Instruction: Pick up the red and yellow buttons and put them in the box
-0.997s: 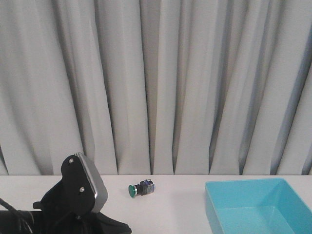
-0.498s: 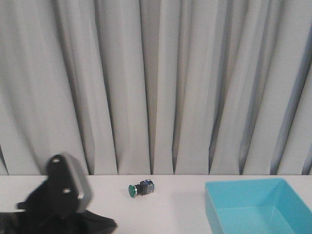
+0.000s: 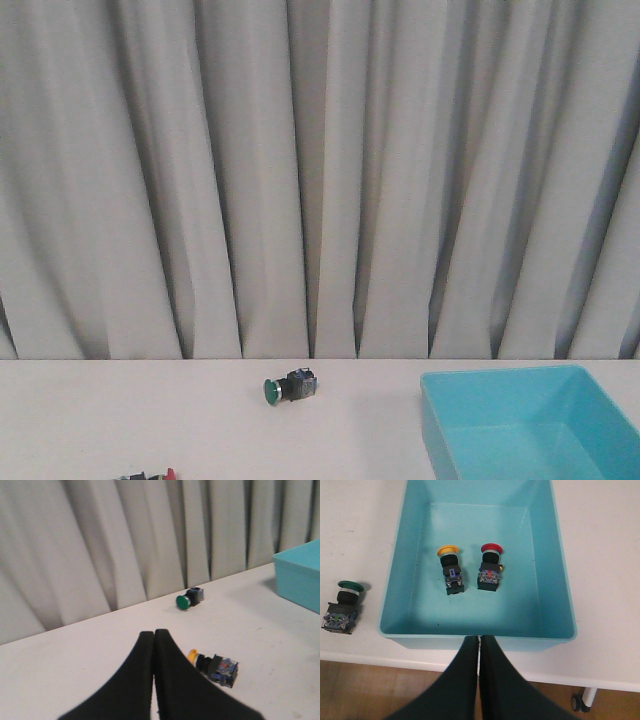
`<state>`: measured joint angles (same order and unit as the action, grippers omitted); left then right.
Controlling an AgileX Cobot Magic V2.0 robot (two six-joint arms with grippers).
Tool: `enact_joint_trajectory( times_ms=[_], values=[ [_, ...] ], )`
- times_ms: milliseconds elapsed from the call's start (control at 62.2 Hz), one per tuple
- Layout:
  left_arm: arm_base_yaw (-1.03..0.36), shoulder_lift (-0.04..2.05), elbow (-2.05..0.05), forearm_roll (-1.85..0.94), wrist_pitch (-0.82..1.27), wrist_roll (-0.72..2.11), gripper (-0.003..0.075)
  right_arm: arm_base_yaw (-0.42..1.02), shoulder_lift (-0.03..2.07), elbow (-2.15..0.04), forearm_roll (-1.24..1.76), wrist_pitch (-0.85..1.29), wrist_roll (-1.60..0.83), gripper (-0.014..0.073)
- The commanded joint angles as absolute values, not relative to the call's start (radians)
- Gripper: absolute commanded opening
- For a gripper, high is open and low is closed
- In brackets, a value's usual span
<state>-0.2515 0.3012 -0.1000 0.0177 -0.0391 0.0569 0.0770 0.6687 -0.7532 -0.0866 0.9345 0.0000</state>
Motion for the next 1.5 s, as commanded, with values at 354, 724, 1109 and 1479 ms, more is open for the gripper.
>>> enact_joint_trajectory(
  times_ms=[354, 724, 1109, 1479],
  values=[
    [-0.098, -0.025, 0.076, 0.020, -0.087, 0.000, -0.0008, 0.072, 0.668, -0.777, -0.094, 0.882, 0.000, -0.0006],
    [-0.098, -0.025, 0.075, 0.020, -0.072, 0.000, -0.0008, 0.072, 0.668, -0.777, -0.094, 0.885, 0.000, -0.0006],
    [-0.098, -0.025, 0.076, 0.020, -0.071, 0.000, -0.0007, 0.072, 0.668, -0.777, -0.094, 0.885, 0.000, -0.0006],
    [-0.098, -0.025, 0.076, 0.020, -0.071, 0.000, -0.0007, 0.072, 0.668, -0.777, -0.094, 0.885, 0.000, -0.0006]
  ],
)
